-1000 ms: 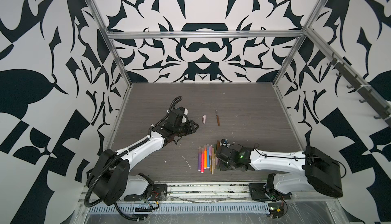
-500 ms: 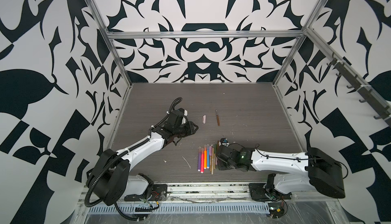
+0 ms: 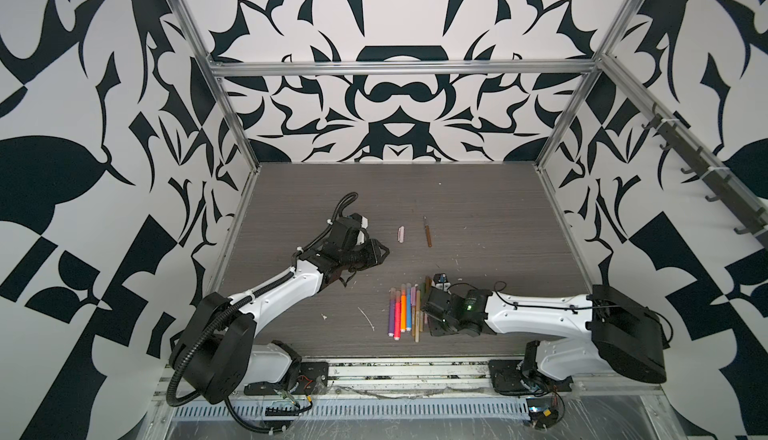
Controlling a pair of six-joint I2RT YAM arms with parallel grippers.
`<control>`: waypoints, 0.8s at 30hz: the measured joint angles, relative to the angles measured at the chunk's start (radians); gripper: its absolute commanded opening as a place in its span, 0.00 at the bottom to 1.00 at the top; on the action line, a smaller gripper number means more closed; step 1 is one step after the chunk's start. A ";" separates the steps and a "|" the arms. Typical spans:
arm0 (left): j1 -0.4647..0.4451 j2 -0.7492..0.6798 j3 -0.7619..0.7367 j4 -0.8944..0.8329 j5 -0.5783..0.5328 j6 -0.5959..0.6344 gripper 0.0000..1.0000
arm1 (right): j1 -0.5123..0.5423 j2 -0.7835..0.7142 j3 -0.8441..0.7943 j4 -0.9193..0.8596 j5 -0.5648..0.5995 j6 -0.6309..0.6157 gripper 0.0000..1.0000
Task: Open the pen caps
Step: 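Position the right gripper over the green pen with tan cap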
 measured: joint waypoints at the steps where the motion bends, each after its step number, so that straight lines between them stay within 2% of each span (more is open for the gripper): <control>1: 0.000 0.000 0.000 0.000 0.000 0.000 0.39 | 0.000 -0.006 0.000 -0.015 0.014 0.006 0.27; 8: 0.000 0.000 -0.001 0.002 0.000 -0.003 0.39 | 0.000 -0.037 0.001 -0.069 0.072 0.029 0.27; 24: 0.000 0.000 -0.002 0.006 0.003 -0.008 0.39 | 0.000 0.049 0.032 -0.059 0.048 -0.005 0.28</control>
